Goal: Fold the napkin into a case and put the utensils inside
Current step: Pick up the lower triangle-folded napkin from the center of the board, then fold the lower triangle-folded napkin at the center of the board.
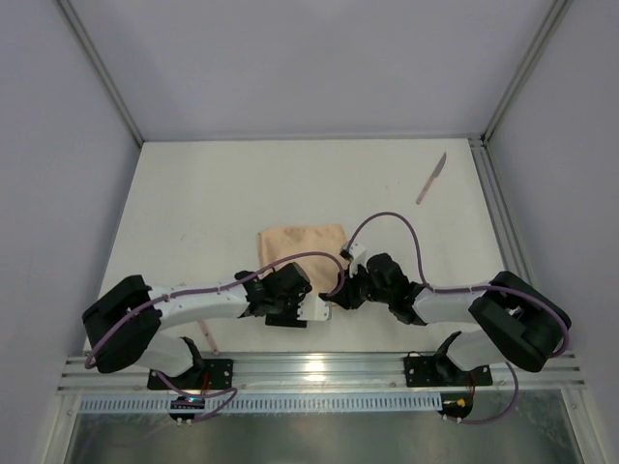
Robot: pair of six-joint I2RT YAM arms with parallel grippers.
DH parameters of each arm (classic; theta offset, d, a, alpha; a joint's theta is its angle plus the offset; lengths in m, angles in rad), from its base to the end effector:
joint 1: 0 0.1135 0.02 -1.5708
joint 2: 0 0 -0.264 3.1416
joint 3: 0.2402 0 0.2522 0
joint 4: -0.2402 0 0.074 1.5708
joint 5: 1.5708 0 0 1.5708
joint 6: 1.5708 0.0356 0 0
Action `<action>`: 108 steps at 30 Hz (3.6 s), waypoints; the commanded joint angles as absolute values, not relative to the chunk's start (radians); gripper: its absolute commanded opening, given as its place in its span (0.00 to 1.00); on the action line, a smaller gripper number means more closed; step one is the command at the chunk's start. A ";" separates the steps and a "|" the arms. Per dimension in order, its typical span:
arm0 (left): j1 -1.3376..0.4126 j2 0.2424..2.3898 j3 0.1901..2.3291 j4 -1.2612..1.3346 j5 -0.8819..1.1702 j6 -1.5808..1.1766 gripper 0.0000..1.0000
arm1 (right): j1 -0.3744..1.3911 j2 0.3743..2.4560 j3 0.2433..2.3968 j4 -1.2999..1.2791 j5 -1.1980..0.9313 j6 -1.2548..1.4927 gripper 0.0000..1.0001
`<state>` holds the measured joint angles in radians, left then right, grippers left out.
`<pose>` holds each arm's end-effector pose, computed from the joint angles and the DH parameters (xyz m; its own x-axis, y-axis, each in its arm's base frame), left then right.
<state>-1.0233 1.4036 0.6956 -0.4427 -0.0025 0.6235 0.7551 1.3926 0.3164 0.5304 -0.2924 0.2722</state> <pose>0.1281 -0.2099 0.1600 0.1124 0.9373 -0.3298 0.9703 -0.0319 0.2400 0.1639 0.1683 0.1301 -0.5888 -0.2006 -0.7830 -0.7033 0.6046 0.3739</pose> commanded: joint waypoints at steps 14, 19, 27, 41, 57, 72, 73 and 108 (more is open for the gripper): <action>-1.043 1.494 0.669 -0.373 -0.083 0.549 0.00 | 0.742 1.312 0.327 0.565 -0.354 0.223 0.27; -0.974 1.428 0.727 -0.425 0.052 0.534 0.00 | 0.745 1.166 0.275 0.594 -0.368 0.079 0.32; -0.871 1.404 0.819 -0.517 0.204 0.538 0.00 | 0.822 0.917 0.117 0.716 -0.293 -0.250 0.46; -0.815 1.404 0.890 -0.581 0.285 0.543 0.00 | 1.111 1.288 0.161 0.922 0.035 -0.489 0.73; -0.772 1.405 0.896 -0.597 0.362 0.551 0.00 | 1.131 1.482 0.227 0.951 0.110 -0.545 0.73; -0.715 1.410 0.888 -0.609 0.426 0.561 0.00 | 1.134 1.514 0.278 0.879 0.138 -0.465 0.13; -0.712 1.410 0.888 -0.611 0.431 0.563 0.00 | 1.135 1.503 0.281 0.850 0.123 -0.453 0.05; -0.784 1.092 0.516 -0.161 0.089 0.575 0.96 | 0.772 1.566 0.572 0.414 -0.541 0.044 0.04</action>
<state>-0.7704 1.1011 0.5404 -0.3332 0.1921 0.5415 0.7704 1.5585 0.5369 0.4084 -0.4911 0.0105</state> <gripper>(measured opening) 0.972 0.049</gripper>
